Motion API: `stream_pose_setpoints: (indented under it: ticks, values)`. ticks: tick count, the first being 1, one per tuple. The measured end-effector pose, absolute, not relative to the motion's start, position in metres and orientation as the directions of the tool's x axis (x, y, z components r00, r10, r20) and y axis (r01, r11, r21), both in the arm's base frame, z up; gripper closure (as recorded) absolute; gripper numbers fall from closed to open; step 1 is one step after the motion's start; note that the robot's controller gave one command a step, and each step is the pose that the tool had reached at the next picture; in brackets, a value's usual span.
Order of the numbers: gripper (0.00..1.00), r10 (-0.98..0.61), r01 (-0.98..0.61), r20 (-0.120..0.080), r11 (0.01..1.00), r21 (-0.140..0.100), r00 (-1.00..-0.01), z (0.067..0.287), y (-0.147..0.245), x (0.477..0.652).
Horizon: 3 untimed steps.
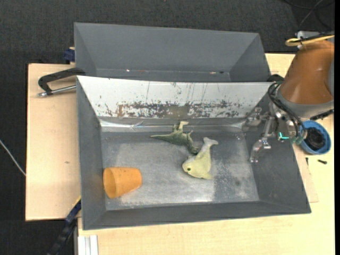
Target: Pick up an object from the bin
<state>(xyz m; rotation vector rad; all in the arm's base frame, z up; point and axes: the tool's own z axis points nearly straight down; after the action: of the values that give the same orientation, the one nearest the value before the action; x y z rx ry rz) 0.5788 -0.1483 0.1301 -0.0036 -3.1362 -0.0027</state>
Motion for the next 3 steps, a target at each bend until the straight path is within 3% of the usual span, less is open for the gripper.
stream_pose_setpoints:
  ticks: [1,2,3]
  values:
    - [0.00,-0.183,-0.183,-0.005,0.983,0.000,-0.983,0.072,-0.068,0.577]
    - [0.00,-0.480,-0.480,-0.004,0.877,0.002,-0.877,0.102,0.003,0.540]
    - [0.00,-0.745,-0.745,-0.007,0.667,-0.003,-0.667,0.112,0.023,0.555]
